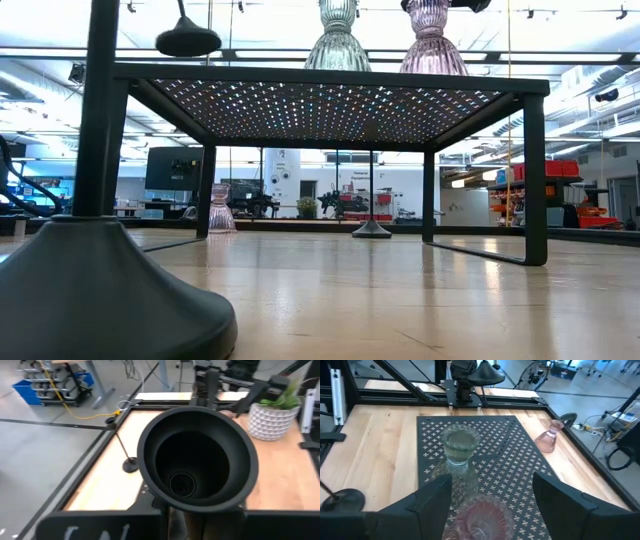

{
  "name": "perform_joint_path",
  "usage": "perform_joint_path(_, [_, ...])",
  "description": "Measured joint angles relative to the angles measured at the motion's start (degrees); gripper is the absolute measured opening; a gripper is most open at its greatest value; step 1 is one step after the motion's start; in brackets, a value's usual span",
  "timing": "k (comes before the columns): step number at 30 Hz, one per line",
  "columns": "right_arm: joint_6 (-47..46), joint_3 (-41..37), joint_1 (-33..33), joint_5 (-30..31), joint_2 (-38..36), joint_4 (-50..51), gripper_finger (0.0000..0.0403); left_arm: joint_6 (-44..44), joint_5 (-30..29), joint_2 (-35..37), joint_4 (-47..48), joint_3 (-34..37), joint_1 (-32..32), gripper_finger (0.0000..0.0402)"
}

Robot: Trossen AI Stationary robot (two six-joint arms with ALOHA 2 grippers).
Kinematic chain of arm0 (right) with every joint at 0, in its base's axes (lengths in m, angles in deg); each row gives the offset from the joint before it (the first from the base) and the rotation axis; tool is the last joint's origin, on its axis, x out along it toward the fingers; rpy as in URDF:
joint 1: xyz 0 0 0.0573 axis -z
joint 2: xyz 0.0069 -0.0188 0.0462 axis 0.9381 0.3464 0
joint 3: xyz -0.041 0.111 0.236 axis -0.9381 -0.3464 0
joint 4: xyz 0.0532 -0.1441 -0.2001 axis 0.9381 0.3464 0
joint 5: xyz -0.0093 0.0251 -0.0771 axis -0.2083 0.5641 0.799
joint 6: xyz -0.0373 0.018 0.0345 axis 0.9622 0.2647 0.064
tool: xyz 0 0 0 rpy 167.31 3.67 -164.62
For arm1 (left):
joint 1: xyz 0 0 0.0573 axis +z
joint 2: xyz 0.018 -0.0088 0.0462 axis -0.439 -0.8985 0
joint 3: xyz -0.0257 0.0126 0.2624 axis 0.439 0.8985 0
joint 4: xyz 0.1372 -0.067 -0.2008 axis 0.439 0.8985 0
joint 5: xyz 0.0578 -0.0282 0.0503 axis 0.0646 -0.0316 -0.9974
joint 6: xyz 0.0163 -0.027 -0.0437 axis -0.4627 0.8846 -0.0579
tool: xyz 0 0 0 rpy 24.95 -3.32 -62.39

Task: Pick & Place candle stick holders
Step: Put the middle left black candle holder on the shelf

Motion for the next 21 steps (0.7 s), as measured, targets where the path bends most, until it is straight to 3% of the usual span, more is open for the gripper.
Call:
perform_joint_path(6, [0.6, 0.0, 0.0, 0.0, 0.0, 0.0, 0.0277, -4.8, 0.6, 0.0, -2.8, 0.0, 4.4, 0.0026])
perform_joint_path(14, [0.7, 0.0, 0.0, 0.0, 0.0, 0.0, 0.0277, -15.2, 9.2, 0.0, -12.4, 0.0, 11.4, 0.0026])
perform_joint_path(21, [1.0, 0.0, 0.0, 0.0, 0.0, 0.0, 0.0277, -17.3, 14.4, 0.0, -13.9, 0.0, 17.5, 0.0026])
